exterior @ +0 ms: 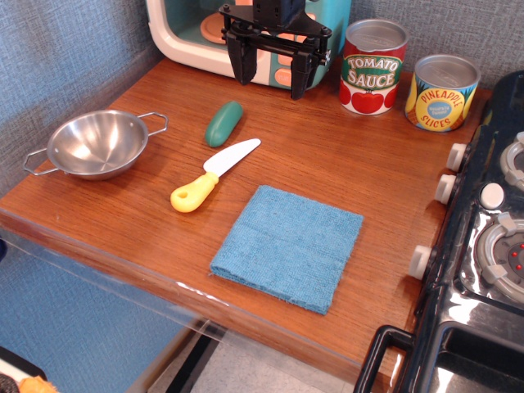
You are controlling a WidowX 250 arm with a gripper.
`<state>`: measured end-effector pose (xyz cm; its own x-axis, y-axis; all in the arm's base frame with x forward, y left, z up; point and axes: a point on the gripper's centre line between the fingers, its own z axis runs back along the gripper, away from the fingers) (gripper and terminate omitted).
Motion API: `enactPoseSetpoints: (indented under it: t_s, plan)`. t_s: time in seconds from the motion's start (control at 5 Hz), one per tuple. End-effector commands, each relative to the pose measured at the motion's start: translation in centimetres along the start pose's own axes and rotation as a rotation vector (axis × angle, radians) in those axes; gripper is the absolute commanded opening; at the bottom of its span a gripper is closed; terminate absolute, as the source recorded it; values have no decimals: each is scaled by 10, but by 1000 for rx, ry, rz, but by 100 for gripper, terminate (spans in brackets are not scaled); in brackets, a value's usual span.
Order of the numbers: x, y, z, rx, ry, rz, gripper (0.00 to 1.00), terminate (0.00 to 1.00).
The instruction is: Move blue cloth to front of cans.
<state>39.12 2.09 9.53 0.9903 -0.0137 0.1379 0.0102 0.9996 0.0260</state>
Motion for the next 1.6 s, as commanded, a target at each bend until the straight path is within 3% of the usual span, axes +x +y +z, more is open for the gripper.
enactPoseSetpoints:
  t_s: [0.0,0.2,0.6,1.0,1.4]
  plan:
    - [0,0,0,0,0,0,100,0]
    - [-13,-11,-5,16,-48,55,100,0]
    - [-60,-38,0,-42,-71,-9,100,0]
    - [-111,-75,-19,-72,-17,-103,100,0]
    - [-127,-86,-38,-19,28,-156,100,0]
